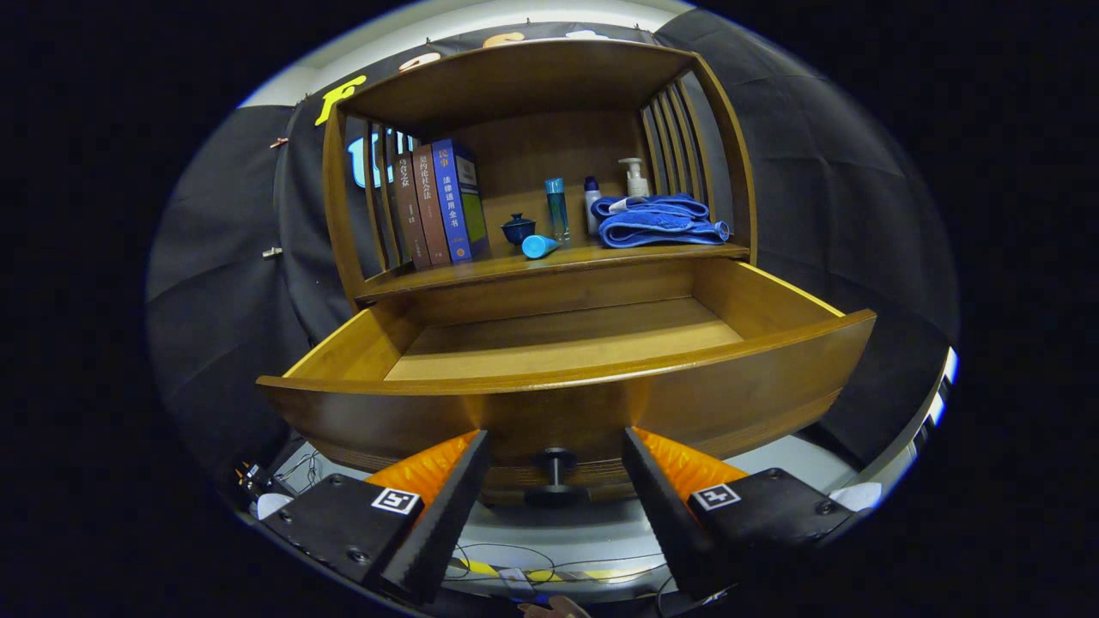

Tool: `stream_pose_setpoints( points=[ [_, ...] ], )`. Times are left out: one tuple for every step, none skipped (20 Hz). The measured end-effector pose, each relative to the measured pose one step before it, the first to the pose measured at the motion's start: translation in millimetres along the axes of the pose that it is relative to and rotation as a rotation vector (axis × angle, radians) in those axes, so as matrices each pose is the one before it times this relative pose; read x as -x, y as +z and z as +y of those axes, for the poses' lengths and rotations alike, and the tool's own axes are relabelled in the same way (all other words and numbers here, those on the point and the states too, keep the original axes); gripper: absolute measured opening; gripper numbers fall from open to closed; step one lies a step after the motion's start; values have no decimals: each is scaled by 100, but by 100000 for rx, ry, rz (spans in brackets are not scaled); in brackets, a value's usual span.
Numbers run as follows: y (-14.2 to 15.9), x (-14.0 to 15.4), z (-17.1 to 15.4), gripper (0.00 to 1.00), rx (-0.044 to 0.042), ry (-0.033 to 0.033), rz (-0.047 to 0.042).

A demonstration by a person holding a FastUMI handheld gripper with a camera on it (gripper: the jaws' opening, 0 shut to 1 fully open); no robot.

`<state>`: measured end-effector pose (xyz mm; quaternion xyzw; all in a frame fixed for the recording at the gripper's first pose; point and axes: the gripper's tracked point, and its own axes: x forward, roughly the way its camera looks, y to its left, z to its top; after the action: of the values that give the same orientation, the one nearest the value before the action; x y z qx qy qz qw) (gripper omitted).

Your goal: Pull open the drawer, take out the items inside it, and place them on the countertop above the cabinet.

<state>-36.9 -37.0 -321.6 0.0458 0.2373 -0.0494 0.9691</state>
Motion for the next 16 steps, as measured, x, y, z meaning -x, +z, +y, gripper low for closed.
stream_pose_setpoints(
  points=[
    [339,-295,46,99,-76,255,-350],
    [229,-569,-5,99,-406,221,-142],
    [295,-653,-114,99,-417,130,-396],
    [289,-776,81,99,-62,30,-311],
    [325,-680,38,99,214,-302,-236],
    [383,-813,109,99,-220,-115,-260],
    [418,-695,221,99,-273,18,-849],
    [673,-820,89,99,15,-153,-1659],
    [-143,-1012,73,99,88,-99,1925],
    [129,-773,46,99,-82,103,-399],
    [455,-725,10,99,-11,24,-504],
    [280,-738,-22,99,71,64,-437],
    [120,-864,-20,99,365,-58,-346],
    [194,-754,-25,99,285,111,-224],
    [215,-673,41,99,228,30,-37],
    [148,-692,-28,99,310,-157,141]
  ],
)
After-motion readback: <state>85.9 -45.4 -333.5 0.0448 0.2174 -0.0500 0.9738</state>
